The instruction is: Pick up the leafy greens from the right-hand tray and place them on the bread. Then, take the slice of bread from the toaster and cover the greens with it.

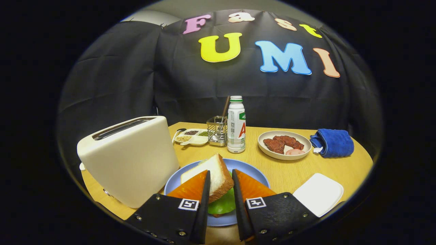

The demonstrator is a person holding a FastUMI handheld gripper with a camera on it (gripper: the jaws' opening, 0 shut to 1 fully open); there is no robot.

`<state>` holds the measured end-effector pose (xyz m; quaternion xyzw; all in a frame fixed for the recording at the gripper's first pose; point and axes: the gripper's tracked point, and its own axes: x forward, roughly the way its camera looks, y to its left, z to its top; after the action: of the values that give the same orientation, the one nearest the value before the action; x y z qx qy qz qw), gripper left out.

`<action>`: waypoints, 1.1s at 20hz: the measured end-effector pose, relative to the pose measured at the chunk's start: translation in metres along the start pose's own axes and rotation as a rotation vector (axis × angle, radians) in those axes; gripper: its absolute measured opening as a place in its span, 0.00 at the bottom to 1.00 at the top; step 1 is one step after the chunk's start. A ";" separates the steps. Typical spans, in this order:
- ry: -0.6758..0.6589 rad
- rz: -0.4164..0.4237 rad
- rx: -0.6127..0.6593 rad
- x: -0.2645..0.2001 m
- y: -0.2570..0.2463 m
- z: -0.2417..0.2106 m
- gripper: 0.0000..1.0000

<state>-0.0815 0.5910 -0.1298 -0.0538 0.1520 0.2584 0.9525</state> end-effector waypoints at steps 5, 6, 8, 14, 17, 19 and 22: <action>0.013 -0.066 -0.017 -0.001 -0.032 -0.003 0.44; 0.007 -0.061 -0.011 -0.004 -0.035 -0.001 0.44; -0.027 -0.056 -0.004 -0.016 -0.045 0.008 0.44; -0.112 -0.135 0.032 -0.068 -0.118 0.023 0.44; -0.159 -0.191 0.023 -0.093 -0.159 0.028 0.44; -0.181 -0.220 0.024 -0.109 -0.186 0.029 0.44; -0.239 -0.223 0.052 -0.138 -0.225 0.036 0.44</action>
<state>-0.0710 0.3378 -0.0461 -0.0143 0.0373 0.1517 0.9876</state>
